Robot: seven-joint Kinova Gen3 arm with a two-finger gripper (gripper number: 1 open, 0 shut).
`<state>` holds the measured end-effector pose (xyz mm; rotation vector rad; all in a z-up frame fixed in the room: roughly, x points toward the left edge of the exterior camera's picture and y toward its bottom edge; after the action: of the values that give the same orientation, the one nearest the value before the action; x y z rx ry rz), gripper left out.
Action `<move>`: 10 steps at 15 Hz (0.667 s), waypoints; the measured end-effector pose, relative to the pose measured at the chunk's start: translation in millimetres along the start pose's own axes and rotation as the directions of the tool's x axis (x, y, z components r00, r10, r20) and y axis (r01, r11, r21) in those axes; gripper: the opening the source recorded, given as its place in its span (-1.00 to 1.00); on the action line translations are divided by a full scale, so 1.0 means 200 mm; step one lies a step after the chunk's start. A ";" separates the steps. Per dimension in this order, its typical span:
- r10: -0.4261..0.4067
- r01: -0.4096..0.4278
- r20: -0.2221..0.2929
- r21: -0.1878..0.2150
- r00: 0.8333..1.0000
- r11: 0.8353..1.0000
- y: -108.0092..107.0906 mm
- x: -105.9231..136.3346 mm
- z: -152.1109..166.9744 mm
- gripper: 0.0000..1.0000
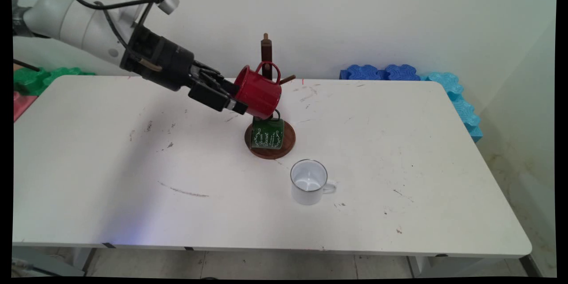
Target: Pick up the red mug from the rack
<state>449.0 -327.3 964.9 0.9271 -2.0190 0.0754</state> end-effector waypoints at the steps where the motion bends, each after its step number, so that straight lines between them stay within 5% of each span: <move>1: -0.006 0.006 -0.001 -0.001 1.000 1.000 0.00 0.00 0.01 1.00; 10: -0.033 0.033 -0.005 -0.001 0.999 0.999 -0.01 0.01 0.08 1.00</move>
<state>438.6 -336.1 955.8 0.9584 -1.9980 0.0588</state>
